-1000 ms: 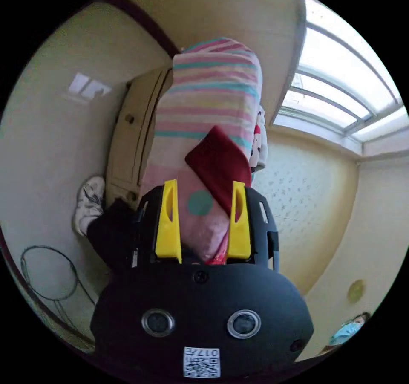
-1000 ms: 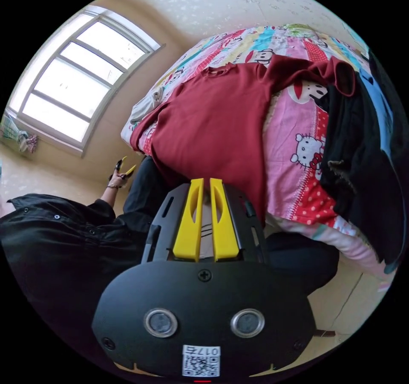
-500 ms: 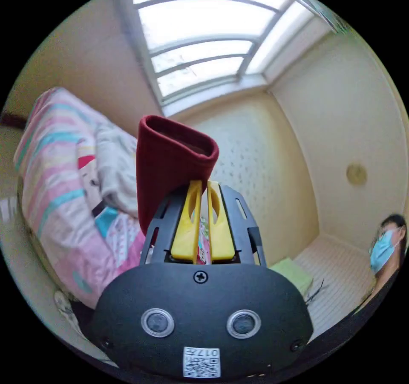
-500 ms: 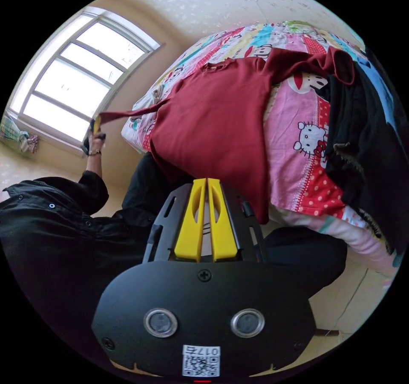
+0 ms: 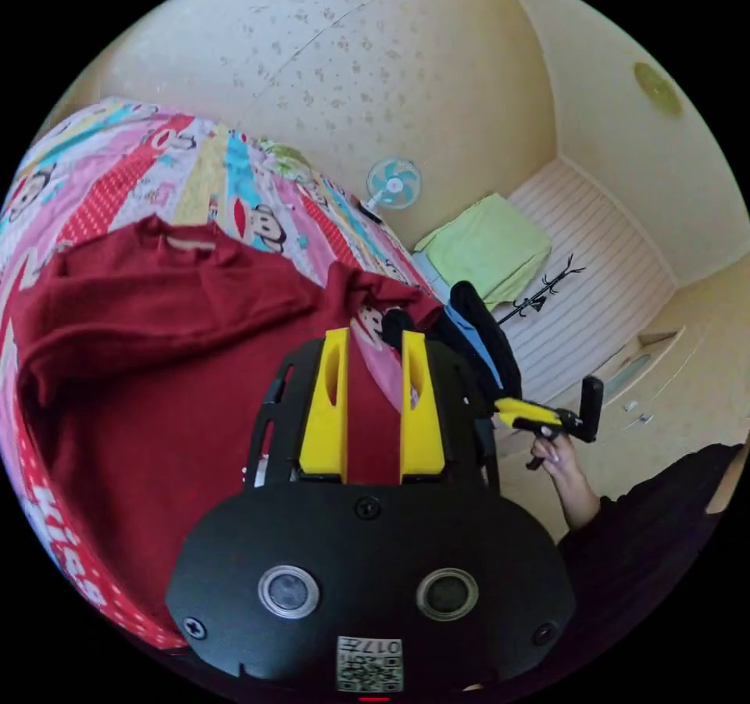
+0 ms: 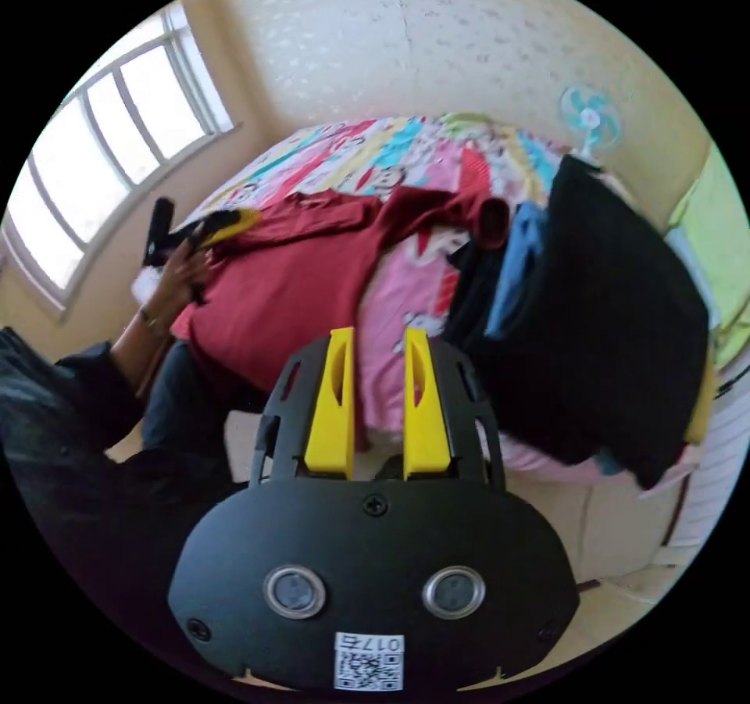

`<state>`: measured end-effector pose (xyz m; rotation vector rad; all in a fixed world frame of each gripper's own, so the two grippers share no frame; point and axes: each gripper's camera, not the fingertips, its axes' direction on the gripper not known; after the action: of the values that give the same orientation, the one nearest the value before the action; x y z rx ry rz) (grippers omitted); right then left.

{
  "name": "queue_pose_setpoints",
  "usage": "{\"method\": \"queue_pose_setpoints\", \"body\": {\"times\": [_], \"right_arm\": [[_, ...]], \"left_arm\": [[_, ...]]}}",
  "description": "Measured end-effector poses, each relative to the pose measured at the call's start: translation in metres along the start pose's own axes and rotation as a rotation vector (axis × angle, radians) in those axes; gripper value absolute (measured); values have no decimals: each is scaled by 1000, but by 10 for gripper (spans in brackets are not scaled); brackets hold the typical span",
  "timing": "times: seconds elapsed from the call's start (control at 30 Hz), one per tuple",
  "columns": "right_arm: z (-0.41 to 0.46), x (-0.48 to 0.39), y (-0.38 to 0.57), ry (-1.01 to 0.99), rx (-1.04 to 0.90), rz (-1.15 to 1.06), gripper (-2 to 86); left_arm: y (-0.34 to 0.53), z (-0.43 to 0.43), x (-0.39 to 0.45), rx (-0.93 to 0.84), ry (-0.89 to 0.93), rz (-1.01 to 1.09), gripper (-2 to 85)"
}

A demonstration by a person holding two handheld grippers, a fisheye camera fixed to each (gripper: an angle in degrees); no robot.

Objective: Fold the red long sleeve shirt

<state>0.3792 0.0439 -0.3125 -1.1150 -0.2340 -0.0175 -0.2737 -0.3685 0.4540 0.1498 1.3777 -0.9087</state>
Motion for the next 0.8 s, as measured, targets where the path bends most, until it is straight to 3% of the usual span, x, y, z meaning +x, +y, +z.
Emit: {"method": "queue_pose_setpoints", "body": {"times": [0.07,0.2,0.27,0.43,0.5,0.6,0.77,0.8], "right_arm": [[-1,7,-61,192,70,-46,142],[43,25,-171,297,78,-55,161],[116,48,-238,426,-142,-4,156],[235,80,-275,546,-596,-15,71],[226,81,-278,611,-603,-48,48],[162,78,-305,459,-497,-57,41],[47,63,-381,-134,-394,-124,39],[39,58,-391,-179,-392,-148,39]], "left_arm": [[32,12,-13,-32,50,-98,102],[101,10,-18,-17,33,-224,100],[121,4,-14,-16,-6,-249,100],[154,-24,-11,31,-89,-283,100],[160,-36,-18,47,-79,-327,99],[170,-62,-21,118,-84,-315,90],[194,-80,-25,154,-135,-312,89],[202,-80,-26,163,-129,-315,89]]}}
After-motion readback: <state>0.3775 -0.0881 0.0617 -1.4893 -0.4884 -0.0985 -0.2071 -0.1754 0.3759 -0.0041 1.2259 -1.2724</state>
